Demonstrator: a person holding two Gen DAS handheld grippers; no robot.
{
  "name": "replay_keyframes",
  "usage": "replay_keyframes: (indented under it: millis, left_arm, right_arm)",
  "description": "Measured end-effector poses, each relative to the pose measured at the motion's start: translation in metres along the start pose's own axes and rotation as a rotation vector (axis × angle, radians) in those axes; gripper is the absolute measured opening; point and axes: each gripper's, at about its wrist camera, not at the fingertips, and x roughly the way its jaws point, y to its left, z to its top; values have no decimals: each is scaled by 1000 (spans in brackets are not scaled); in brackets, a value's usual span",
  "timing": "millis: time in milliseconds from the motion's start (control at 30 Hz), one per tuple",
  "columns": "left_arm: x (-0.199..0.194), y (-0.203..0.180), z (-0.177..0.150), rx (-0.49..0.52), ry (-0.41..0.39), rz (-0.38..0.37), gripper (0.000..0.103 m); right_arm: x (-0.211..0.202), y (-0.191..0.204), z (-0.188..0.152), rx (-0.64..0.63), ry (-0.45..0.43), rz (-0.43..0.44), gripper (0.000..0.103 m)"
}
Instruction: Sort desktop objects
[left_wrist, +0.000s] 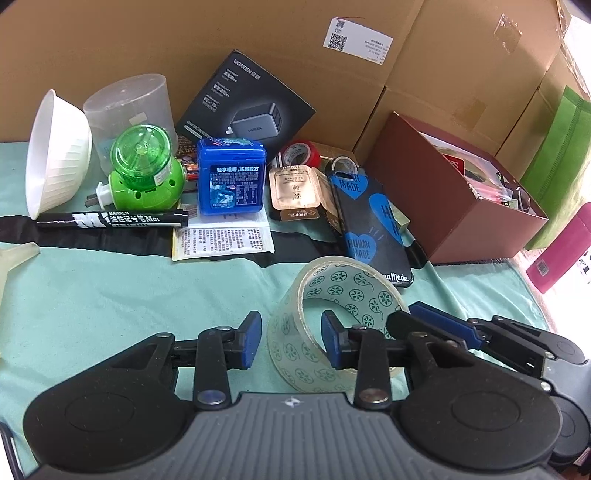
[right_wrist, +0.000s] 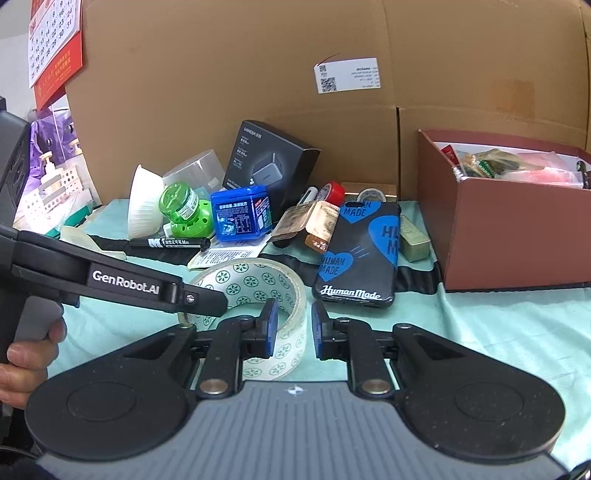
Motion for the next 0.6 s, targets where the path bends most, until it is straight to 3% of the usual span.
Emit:
replay_keyframes:
  millis: [67,300,467,600]
  left_arm:
    - [1,-1,0,4,2,-14,29]
    - [-3,-9,-3,35,-17,15,27]
    - [-12,-16,-1,43,-42,40,20]
    - [-21,-31,4,69,-79,35,20]
  right_arm:
    - [2,1,0,2,3,-1,18]
    - [10,0,-1,3,2,4,19]
    - [1,2,-3,-16,-26,3,14]
    - [-11,-3,0,-14,-58,-7,12]
